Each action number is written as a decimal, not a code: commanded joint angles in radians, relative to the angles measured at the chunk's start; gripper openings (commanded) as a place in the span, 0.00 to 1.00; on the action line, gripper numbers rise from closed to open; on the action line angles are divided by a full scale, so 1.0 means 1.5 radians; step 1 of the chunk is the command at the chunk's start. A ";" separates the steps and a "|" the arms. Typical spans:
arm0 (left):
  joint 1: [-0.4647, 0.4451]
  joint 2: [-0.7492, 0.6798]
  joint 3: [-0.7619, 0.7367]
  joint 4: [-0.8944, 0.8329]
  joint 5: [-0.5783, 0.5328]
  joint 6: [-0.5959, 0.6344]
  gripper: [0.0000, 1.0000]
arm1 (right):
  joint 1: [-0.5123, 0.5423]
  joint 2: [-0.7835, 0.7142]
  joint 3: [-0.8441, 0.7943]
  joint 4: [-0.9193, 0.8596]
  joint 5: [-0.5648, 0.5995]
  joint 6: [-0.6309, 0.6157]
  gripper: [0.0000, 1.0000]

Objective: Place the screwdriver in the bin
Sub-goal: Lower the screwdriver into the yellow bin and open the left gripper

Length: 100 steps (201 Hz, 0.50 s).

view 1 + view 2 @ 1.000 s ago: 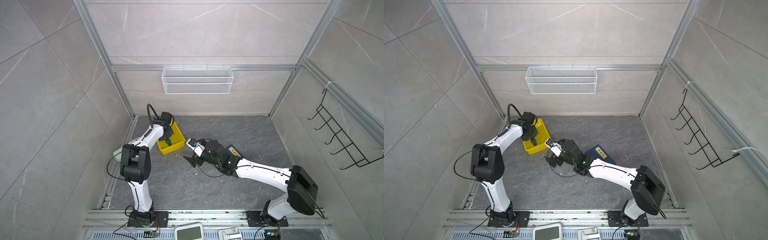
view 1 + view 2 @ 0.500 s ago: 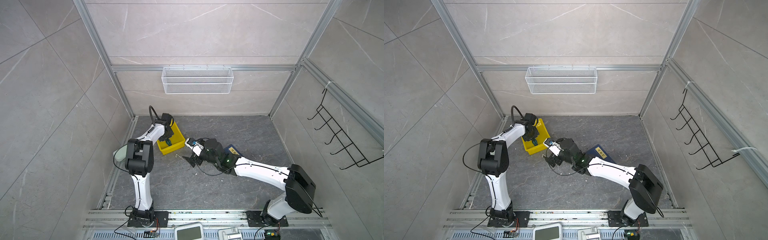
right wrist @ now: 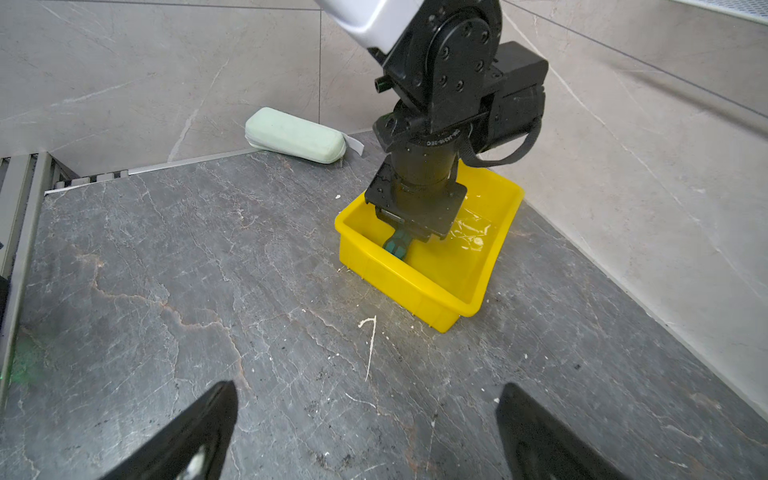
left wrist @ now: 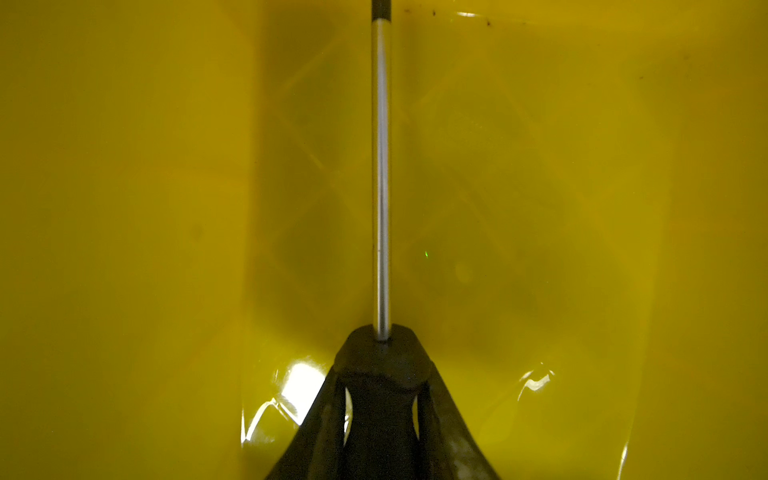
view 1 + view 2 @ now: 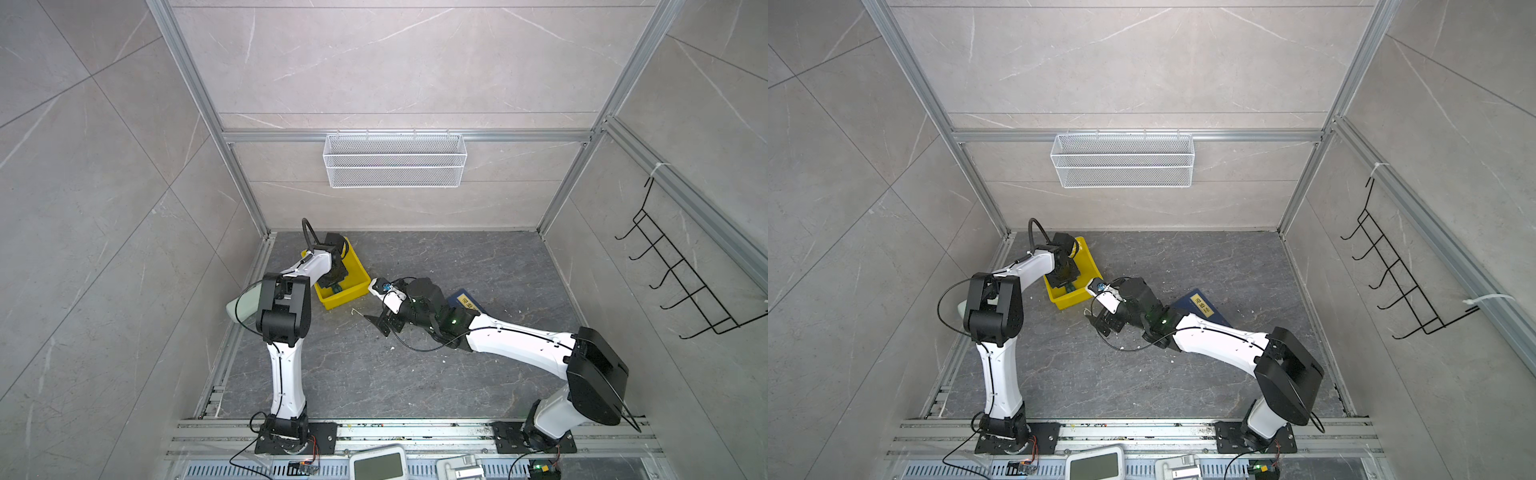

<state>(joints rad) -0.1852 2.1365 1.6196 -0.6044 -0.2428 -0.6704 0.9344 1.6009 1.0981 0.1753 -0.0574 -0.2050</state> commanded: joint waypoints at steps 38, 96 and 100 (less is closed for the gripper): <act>0.003 -0.050 0.027 0.009 -0.003 0.025 0.63 | -0.002 -0.014 0.008 0.009 -0.014 0.017 0.99; -0.006 -0.151 0.018 0.004 -0.023 0.082 0.89 | -0.002 -0.038 -0.016 0.027 -0.015 0.033 0.99; -0.008 -0.158 0.017 0.004 -0.028 0.085 0.92 | -0.003 -0.040 -0.019 0.029 -0.015 0.034 0.99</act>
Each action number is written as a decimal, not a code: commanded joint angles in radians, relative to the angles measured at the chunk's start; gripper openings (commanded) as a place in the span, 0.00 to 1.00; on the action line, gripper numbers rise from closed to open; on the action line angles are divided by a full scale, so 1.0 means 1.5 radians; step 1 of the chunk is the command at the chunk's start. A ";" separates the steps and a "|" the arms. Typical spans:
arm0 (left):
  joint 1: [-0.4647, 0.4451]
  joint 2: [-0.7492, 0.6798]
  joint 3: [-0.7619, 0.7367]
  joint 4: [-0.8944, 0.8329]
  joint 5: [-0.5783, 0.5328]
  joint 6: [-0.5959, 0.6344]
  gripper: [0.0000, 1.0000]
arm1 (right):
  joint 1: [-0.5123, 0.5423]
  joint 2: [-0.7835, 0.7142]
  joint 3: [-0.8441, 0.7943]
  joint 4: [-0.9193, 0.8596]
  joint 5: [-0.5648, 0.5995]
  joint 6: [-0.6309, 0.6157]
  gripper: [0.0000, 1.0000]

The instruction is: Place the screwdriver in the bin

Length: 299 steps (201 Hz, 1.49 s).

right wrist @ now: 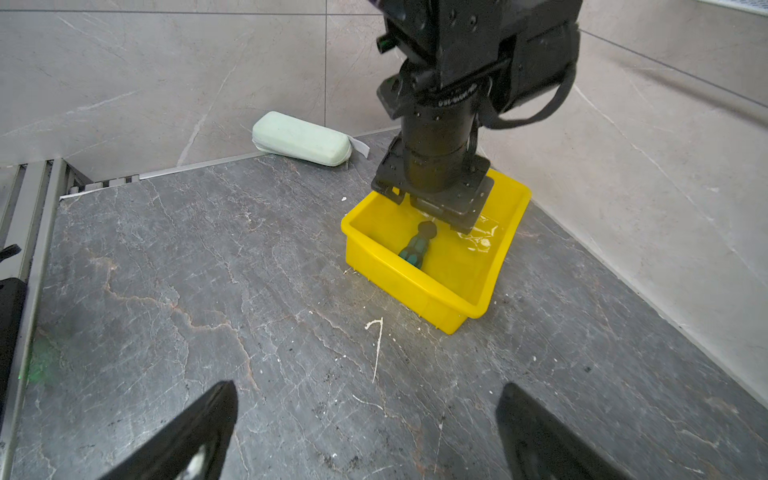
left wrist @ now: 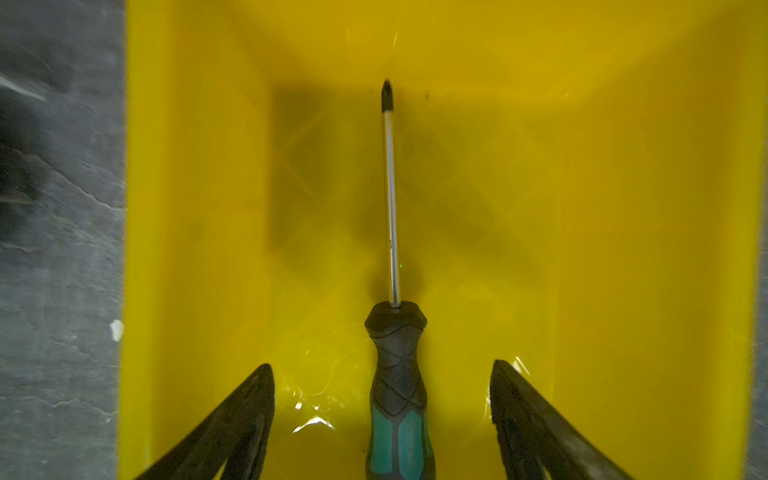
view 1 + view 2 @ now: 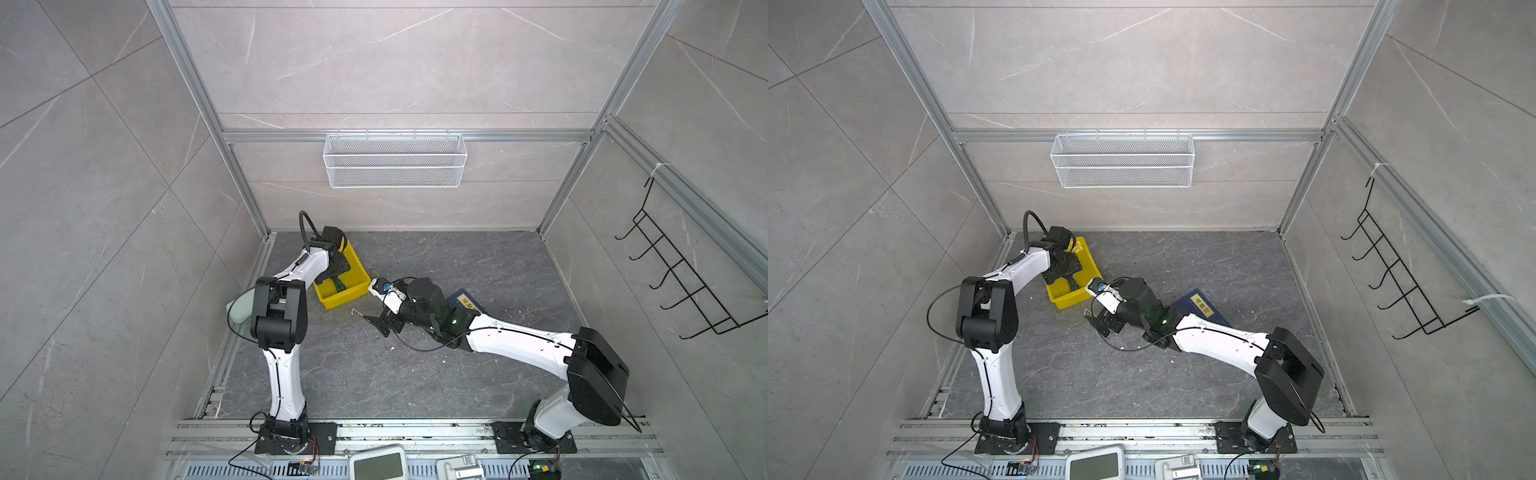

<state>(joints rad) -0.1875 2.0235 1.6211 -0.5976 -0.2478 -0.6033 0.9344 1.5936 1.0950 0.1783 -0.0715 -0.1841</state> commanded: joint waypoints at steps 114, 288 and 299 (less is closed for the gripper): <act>-0.048 -0.371 -0.243 0.156 -0.037 0.212 1.00 | -0.003 -0.165 -0.121 0.059 -0.016 0.034 0.99; -0.030 -0.593 -0.885 0.803 -0.098 0.421 1.00 | -0.199 -0.353 -0.501 0.287 0.374 0.083 0.99; -0.016 -0.587 -0.909 0.840 -0.076 0.428 1.00 | -0.223 -0.343 -0.519 0.315 0.401 0.079 0.99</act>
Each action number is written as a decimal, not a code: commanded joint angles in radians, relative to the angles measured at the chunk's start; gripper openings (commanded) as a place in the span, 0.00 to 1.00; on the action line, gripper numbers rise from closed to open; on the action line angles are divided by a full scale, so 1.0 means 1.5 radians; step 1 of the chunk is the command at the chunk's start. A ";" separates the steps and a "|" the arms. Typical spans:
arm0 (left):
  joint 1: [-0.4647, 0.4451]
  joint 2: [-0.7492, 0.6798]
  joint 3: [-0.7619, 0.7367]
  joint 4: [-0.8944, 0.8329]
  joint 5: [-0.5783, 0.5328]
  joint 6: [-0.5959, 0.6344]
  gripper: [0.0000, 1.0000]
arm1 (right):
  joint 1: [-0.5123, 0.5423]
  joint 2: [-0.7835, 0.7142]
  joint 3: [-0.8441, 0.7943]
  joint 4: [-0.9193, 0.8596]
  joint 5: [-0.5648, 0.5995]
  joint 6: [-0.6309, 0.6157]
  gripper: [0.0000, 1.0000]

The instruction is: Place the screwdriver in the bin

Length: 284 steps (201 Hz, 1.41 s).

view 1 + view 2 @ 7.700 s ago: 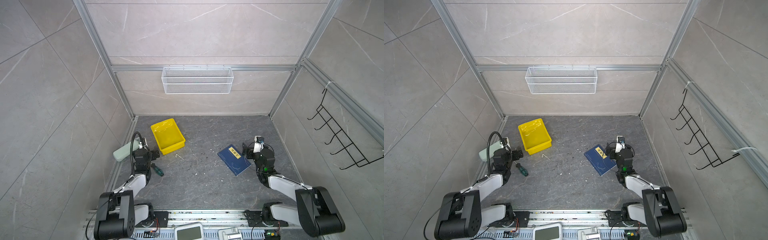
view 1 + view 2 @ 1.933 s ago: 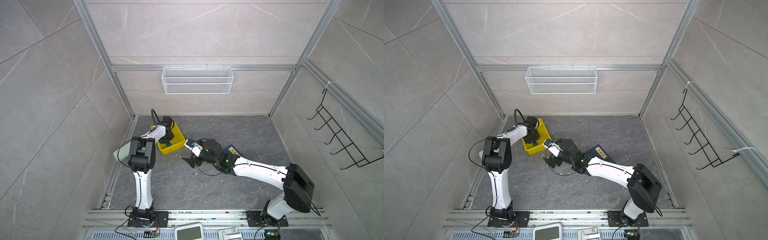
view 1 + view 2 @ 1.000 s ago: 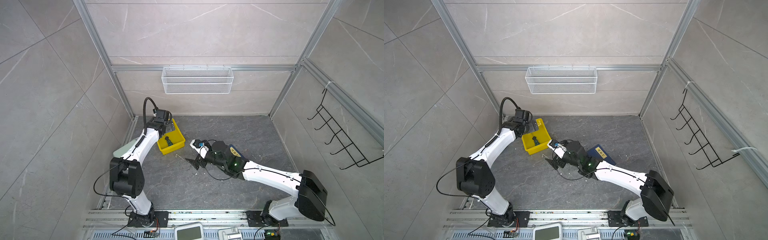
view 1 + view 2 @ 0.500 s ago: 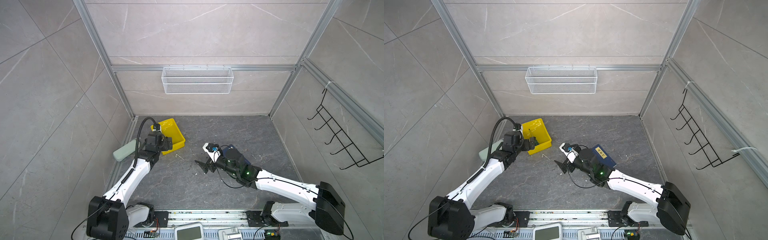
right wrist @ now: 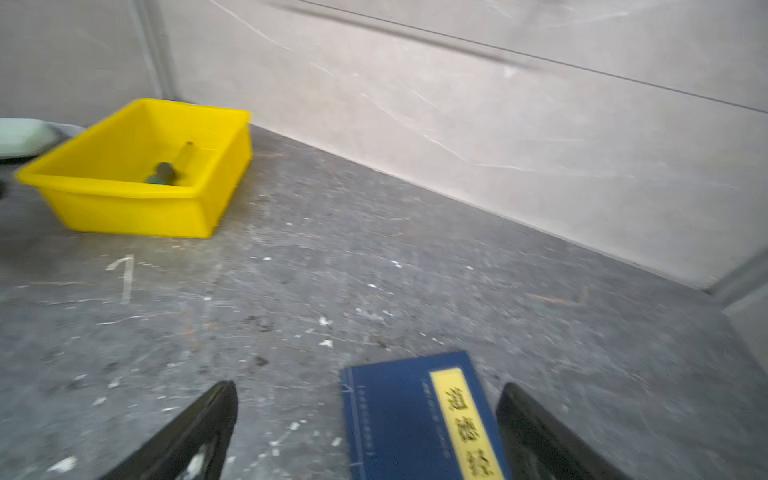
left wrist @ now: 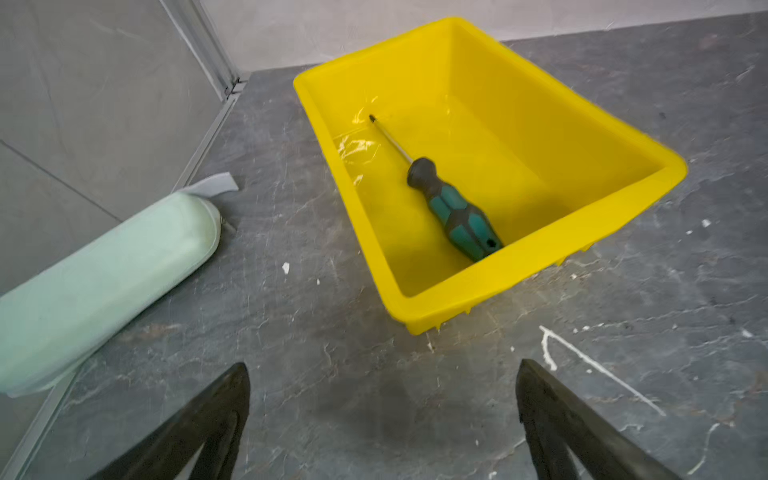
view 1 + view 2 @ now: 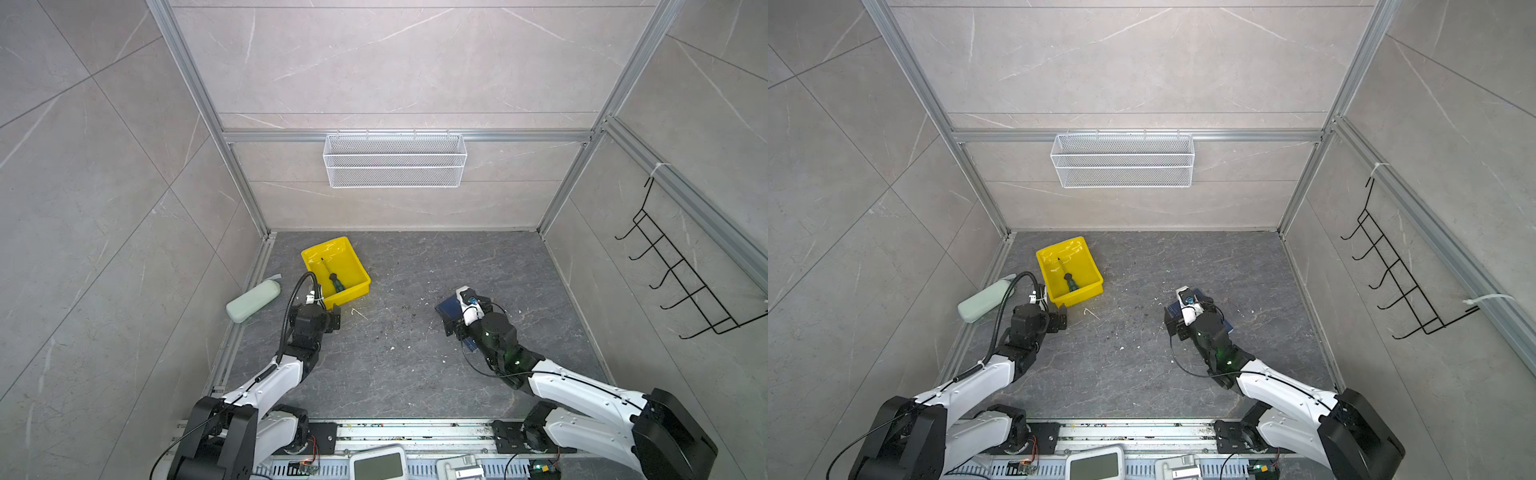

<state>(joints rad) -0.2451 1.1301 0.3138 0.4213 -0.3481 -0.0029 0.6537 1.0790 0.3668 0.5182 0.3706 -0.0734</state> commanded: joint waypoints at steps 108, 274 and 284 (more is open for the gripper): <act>0.164 0.245 -0.047 0.430 0.169 0.024 1.00 | -0.300 0.112 -0.099 0.236 -0.071 0.005 0.99; 0.202 0.248 0.034 0.277 0.200 -0.005 1.00 | -0.366 0.296 -0.008 0.255 -0.183 0.049 0.99; 0.201 0.248 0.034 0.277 0.199 -0.005 1.00 | -0.365 0.296 -0.008 0.255 -0.183 0.048 0.99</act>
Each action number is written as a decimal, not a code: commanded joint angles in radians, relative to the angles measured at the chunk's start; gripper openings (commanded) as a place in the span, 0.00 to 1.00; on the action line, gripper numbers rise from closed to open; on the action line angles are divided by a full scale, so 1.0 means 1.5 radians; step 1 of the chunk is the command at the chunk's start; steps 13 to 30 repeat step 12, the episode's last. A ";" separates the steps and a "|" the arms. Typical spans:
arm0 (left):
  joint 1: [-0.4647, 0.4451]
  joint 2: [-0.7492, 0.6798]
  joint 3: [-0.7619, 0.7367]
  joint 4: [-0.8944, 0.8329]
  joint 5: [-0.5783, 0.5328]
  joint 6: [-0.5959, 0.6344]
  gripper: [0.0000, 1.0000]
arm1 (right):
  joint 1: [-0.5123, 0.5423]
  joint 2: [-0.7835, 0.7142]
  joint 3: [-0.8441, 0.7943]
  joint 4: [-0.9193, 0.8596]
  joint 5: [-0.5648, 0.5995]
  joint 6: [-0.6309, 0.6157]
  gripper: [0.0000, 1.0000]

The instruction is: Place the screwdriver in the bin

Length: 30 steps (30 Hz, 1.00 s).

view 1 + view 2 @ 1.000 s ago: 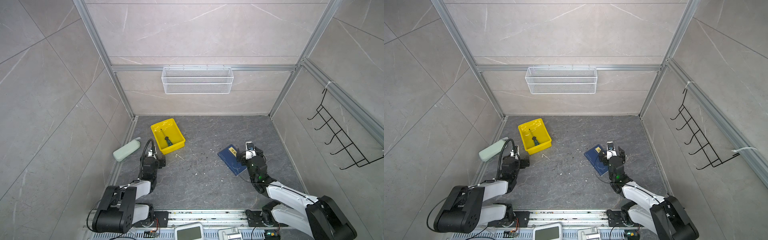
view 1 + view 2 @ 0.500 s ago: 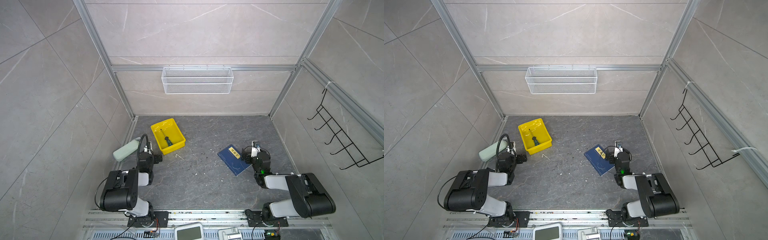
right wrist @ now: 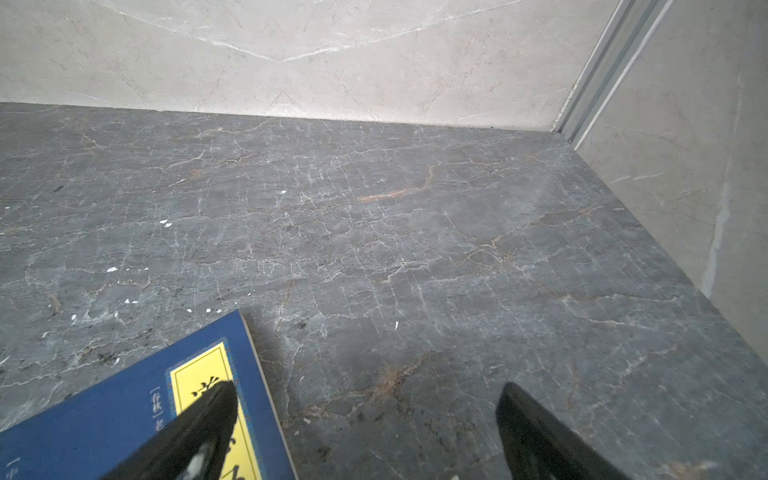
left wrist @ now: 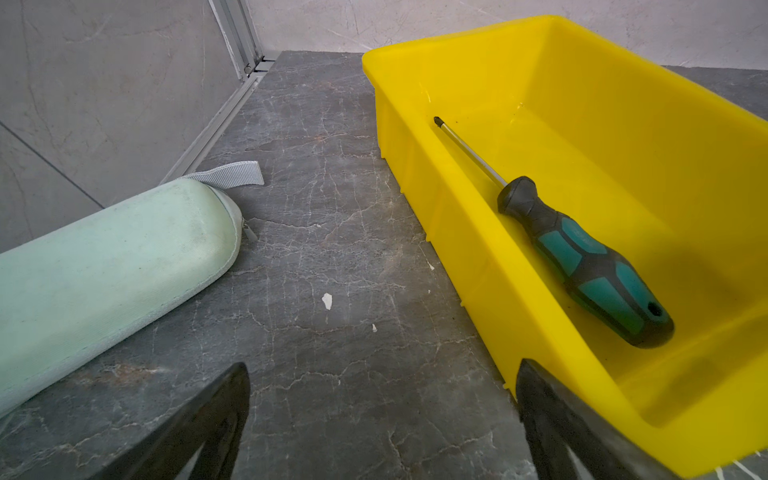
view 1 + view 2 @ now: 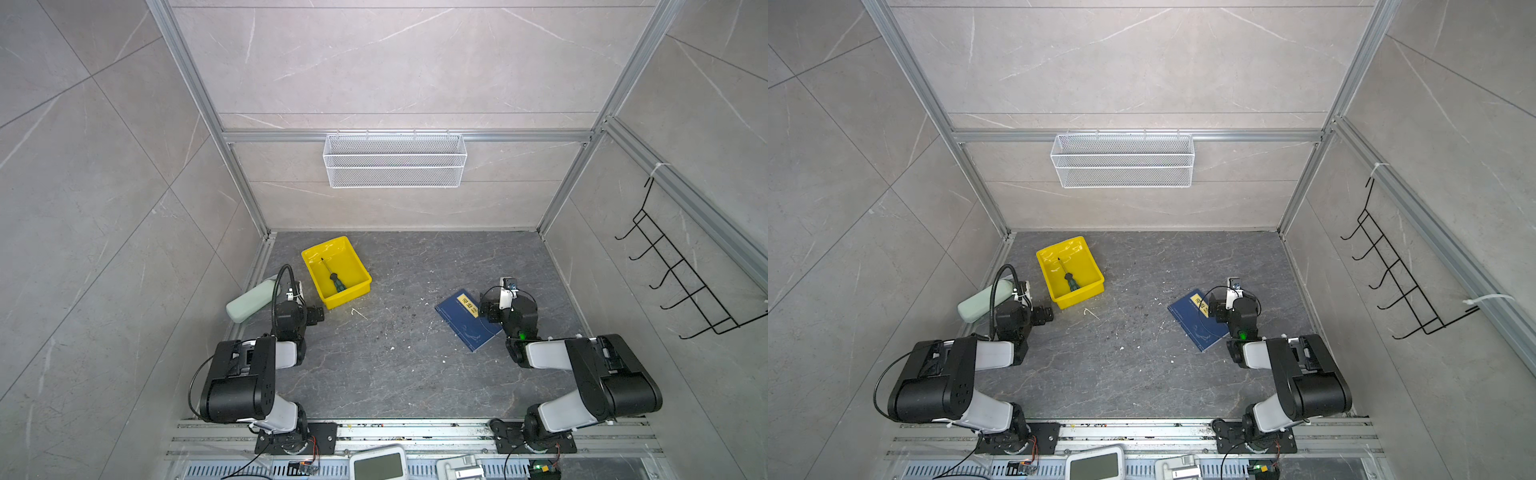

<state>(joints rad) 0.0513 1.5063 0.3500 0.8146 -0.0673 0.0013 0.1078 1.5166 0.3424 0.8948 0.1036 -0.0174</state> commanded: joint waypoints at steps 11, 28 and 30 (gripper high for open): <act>0.004 -0.003 0.010 0.015 0.013 -0.008 1.00 | -0.001 0.005 0.010 0.000 -0.005 0.012 0.99; 0.004 -0.003 0.010 0.015 0.013 -0.007 1.00 | -0.001 0.005 0.010 0.001 -0.004 0.012 0.99; 0.004 -0.003 0.010 0.015 0.013 -0.007 1.00 | -0.001 0.005 0.010 0.001 -0.004 0.012 0.99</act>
